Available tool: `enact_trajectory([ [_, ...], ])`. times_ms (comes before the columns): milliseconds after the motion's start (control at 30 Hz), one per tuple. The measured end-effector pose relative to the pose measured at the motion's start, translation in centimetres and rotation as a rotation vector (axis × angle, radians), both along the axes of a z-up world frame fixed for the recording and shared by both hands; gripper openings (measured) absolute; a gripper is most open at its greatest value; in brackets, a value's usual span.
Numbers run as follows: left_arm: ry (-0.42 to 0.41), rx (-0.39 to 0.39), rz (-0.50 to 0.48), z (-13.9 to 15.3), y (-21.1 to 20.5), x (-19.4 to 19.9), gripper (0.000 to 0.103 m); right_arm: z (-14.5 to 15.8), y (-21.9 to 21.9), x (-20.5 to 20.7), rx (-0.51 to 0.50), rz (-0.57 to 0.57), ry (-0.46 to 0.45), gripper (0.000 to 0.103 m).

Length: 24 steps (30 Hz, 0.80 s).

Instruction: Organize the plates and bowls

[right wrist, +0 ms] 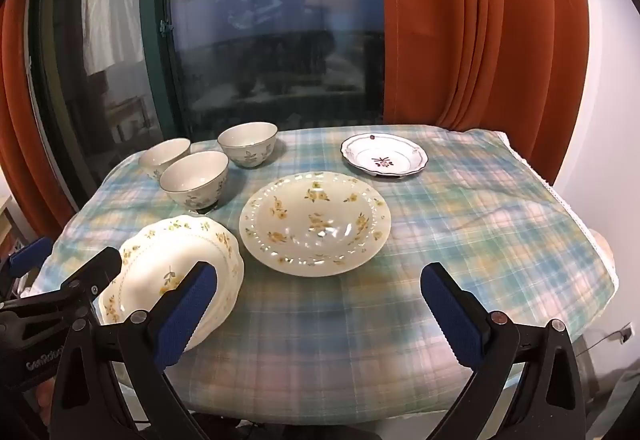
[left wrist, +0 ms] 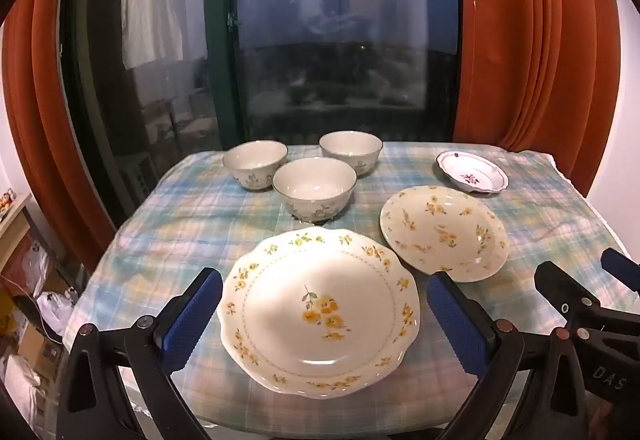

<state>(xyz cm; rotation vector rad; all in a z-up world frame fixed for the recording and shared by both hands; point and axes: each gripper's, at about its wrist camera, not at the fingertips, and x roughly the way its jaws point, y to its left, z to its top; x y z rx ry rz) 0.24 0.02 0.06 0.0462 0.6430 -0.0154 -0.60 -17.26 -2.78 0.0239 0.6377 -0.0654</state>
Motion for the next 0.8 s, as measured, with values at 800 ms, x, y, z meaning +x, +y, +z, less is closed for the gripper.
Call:
enact_trajectory([
  [800,-0.016,-0.037,0.008,0.5,-0.6,-2.0,0.102,0.6,-0.3,-0.4,0.003,0.009,-0.008,0.103],
])
